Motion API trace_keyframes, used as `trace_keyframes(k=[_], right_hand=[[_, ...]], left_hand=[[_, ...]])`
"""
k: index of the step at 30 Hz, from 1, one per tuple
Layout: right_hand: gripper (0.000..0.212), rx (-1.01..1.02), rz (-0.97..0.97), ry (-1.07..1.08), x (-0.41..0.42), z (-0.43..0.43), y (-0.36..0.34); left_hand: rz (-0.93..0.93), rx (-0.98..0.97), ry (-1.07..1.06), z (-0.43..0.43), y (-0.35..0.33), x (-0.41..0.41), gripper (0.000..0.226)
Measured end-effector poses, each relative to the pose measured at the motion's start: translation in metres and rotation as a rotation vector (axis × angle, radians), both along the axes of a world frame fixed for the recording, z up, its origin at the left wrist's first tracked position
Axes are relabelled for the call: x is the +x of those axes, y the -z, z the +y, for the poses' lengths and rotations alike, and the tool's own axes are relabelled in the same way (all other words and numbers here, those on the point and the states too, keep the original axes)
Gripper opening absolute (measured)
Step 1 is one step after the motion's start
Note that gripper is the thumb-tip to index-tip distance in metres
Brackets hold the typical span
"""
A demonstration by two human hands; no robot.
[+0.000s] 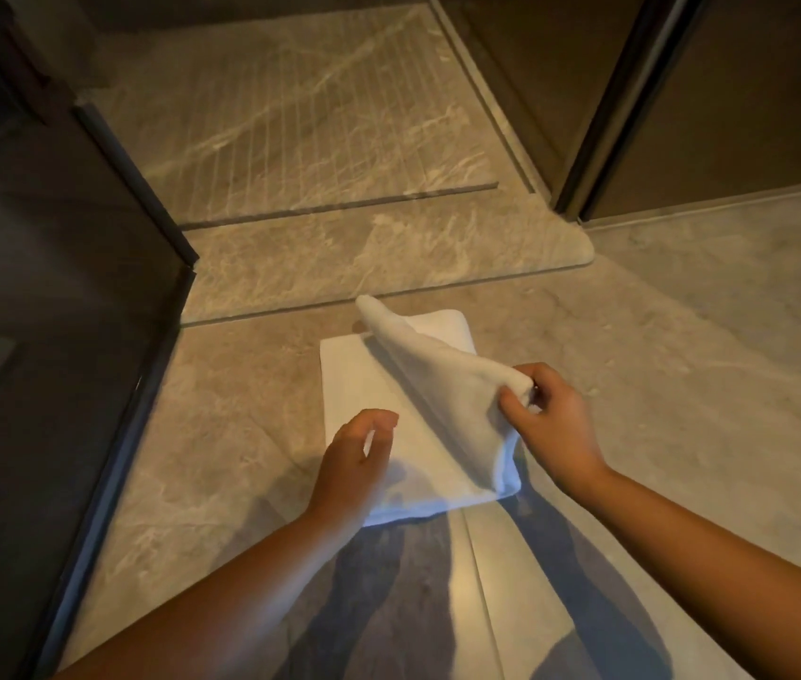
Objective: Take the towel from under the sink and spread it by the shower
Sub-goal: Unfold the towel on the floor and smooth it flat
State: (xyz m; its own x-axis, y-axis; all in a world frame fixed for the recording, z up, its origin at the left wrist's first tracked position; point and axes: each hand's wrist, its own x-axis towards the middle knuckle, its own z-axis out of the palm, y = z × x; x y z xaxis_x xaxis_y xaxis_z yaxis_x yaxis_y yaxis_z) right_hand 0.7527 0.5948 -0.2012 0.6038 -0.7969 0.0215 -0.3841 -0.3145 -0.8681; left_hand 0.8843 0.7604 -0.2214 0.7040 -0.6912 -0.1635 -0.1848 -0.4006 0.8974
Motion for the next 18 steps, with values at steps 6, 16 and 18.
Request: trace_keyframes(k=[6,16,18], right_hand=[[0.010,0.010,0.034,0.190,-0.051,-0.037,0.011],[0.004,0.216,0.277,0.438,-0.129,-0.064,0.058],[0.007,0.199,0.312,0.424,-0.131,-0.064,0.060]], left_hand=[[-0.473,0.316,0.297,-0.007,0.035,0.002,0.040],[-0.636,0.606,0.605,-0.003,0.065,0.002,0.055],[-0.629,0.602,0.591,-0.003,0.065,0.001,0.055]])
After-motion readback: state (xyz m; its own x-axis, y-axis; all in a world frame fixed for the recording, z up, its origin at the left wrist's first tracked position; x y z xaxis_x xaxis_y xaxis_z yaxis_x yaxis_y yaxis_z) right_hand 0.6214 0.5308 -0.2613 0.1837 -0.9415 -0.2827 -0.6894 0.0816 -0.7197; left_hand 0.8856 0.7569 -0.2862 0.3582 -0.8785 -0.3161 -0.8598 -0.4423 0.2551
